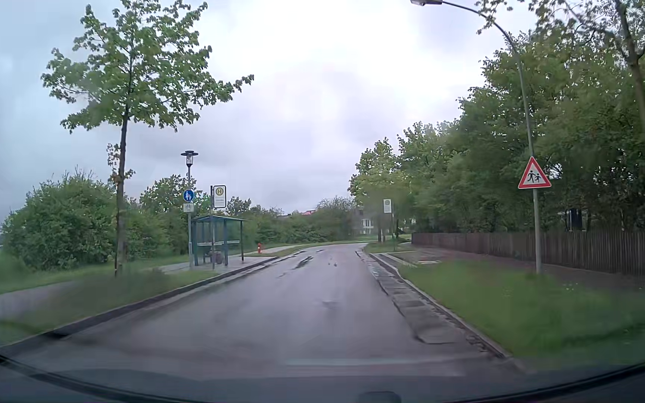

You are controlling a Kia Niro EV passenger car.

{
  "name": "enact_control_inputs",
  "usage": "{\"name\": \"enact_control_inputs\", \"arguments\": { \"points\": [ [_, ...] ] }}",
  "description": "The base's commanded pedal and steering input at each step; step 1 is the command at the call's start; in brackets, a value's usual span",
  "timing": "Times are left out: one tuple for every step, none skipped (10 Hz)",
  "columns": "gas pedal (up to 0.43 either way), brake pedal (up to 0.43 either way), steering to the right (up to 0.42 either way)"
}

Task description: Follow the waypoints while adhering to traffic rules and regulations

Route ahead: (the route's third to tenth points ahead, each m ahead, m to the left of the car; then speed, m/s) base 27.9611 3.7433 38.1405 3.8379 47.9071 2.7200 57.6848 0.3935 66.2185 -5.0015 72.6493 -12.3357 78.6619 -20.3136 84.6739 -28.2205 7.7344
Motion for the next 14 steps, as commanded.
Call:
{"name": "enact_control_inputs", "arguments": {
  "points": [
    [0.098,0.000,-0.005],
    [0.098,0.000,-0.005],
    [0.098,0.000,-0.006],
    [0.098,0.000,-0.006],
    [0.098,0.000,-0.006],
    [0.110,0.000,-0.006],
    [0.110,0.000,-0.006],
    [0.110,0.000,-0.006],
    [0.110,0.000,-0.006],
    [0.110,0.000,-0.006],
    [0.110,0.000,-0.006],
    [0.118,0.000,-0.007],
    [0.118,0.000,-0.007],
    [0.118,0.000,-0.007]
  ]
}}
